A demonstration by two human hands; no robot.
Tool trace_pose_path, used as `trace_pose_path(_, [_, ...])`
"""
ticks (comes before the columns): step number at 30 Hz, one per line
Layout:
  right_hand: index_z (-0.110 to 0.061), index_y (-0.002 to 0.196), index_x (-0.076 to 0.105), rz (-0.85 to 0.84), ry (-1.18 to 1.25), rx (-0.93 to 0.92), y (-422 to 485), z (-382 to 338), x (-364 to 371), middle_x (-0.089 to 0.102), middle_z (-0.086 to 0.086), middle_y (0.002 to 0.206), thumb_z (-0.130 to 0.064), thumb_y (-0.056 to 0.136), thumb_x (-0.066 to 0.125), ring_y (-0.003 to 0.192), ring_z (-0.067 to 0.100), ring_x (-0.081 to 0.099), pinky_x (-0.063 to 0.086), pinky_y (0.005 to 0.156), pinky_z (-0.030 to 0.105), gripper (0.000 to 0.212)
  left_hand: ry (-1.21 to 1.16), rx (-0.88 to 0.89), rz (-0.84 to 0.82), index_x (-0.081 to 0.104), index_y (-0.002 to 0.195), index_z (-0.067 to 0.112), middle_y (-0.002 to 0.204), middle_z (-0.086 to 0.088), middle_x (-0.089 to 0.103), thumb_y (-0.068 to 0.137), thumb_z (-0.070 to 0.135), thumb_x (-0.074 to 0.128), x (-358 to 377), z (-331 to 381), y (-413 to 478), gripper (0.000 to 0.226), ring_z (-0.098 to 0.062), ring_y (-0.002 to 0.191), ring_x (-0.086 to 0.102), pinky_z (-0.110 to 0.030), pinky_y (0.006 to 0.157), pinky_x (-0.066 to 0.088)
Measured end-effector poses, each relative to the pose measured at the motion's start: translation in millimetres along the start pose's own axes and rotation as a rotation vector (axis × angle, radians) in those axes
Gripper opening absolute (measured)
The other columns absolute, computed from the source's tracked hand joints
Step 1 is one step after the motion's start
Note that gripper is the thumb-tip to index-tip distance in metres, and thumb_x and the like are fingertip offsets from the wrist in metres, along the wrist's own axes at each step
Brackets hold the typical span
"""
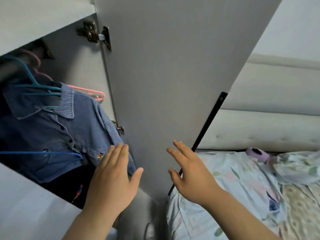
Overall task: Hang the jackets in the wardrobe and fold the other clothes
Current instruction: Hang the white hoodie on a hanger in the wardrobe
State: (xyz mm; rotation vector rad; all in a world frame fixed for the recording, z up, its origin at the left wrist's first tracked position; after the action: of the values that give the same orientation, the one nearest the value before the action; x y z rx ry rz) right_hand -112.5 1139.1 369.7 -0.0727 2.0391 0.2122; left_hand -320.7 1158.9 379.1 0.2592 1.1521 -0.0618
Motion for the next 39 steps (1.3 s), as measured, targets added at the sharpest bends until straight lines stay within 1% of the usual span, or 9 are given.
trace_pose_path(8, [-0.025,0.138,0.053,0.207,0.031,0.148,-45,36,-59,0.044,-0.008,0.149,-0.028,0.092,0.057,0.135,0.0,0.035,0.019,0.107,0.008,0.047,-0.071,0.127,-0.031,0.029,0.153,0.015,0.161,0.001,0.025,0.091,0.052,0.056,-10,51,9,0.078,-0.015,0.15,0.016,-0.034,0.119,0.02])
trace_pose_path(15, [-0.025,0.135,0.057,0.304,0.032,0.317,-65,83,-88,0.05,-0.01,0.142,-0.023,0.092,0.064,0.132,0.005,0.041,0.022,0.104,0.009,0.044,-0.035,0.368,-0.109,0.04,0.149,0.011,0.156,0.0,0.035,0.087,0.049,0.065,7,115,26,0.076,-0.016,0.146,0.026,-0.032,0.115,0.029])
trace_pose_path(20, [-0.023,0.137,0.056,0.337,-0.017,0.414,-84,114,-126,0.05,-0.005,0.143,-0.024,0.092,0.064,0.132,0.012,0.044,0.028,0.105,0.018,0.046,-0.127,0.561,-0.22,-0.015,0.146,0.04,0.146,0.032,-0.026,0.092,0.064,0.041,23,181,29,0.082,0.015,0.132,-0.023,-0.009,0.109,-0.006])
trace_pose_path(24, [-0.022,0.137,0.057,0.398,-0.082,0.499,-116,131,-160,0.052,0.0,0.143,-0.023,0.092,0.064,0.132,0.018,0.046,0.039,0.107,0.028,0.046,-0.193,0.704,-0.265,0.004,0.152,0.035,0.157,0.022,-0.003,0.088,0.06,0.056,34,233,20,0.086,0.003,0.143,-0.006,-0.016,0.114,0.009])
trace_pose_path(27, [-0.022,0.139,0.055,0.441,-0.112,0.61,-152,140,-172,0.049,-0.001,0.146,-0.024,0.093,0.062,0.135,0.018,0.044,0.037,0.108,0.031,0.047,-0.144,0.882,-0.319,0.042,0.146,0.02,0.153,0.002,0.038,0.073,0.051,0.078,40,272,12,0.088,-0.014,0.135,0.045,-0.026,0.097,0.047])
trace_pose_path(30, [-0.027,0.143,0.05,0.467,-0.138,0.747,-194,141,-174,0.043,-0.006,0.15,-0.029,0.096,0.057,0.138,0.013,0.038,0.032,0.11,0.025,0.048,-0.183,0.973,-0.413,-0.003,0.148,0.038,0.154,0.021,-0.012,0.091,0.059,0.051,57,297,8,0.082,0.003,0.145,0.008,-0.009,0.109,0.012])
trace_pose_path(34, [-0.036,0.147,0.041,0.538,-0.162,0.962,-253,128,-174,0.035,-0.015,0.154,-0.034,0.097,0.053,0.141,0.007,0.029,0.025,0.11,0.019,0.051,-0.231,1.11,-0.523,0.054,0.139,0.013,0.148,-0.001,0.045,0.079,0.048,0.075,68,330,-2,0.073,-0.022,0.127,0.056,-0.036,0.093,0.05])
trace_pose_path(36, [-0.037,0.148,0.038,0.579,-0.178,1.081,-280,117,-174,0.033,-0.015,0.154,-0.036,0.098,0.052,0.141,0.006,0.027,0.022,0.111,0.018,0.052,-0.221,1.156,-0.572,0.057,0.136,0.011,0.145,-0.003,0.051,0.081,0.059,0.053,76,346,-6,0.073,-0.023,0.127,0.056,-0.041,0.092,0.052])
trace_pose_path(39, [-0.035,0.149,0.035,0.615,-0.188,1.239,-315,94,-168,0.031,-0.013,0.156,-0.036,0.098,0.051,0.142,0.007,0.025,0.022,0.112,0.02,0.053,-0.244,1.31,-0.59,0.04,0.149,0.02,0.156,0.009,0.031,0.085,0.068,0.033,94,370,-21,0.08,-0.012,0.143,0.034,-0.033,0.111,0.033])
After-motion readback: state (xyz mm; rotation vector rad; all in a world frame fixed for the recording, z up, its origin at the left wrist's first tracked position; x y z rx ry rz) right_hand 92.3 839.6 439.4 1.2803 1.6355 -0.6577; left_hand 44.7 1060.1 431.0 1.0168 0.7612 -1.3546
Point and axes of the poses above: each hand's wrist, its own y-axis towards the middle knuckle, its own x-axis out of the palm, z = x × y, the point moved 6 cm from there along y, towards the middle knuckle
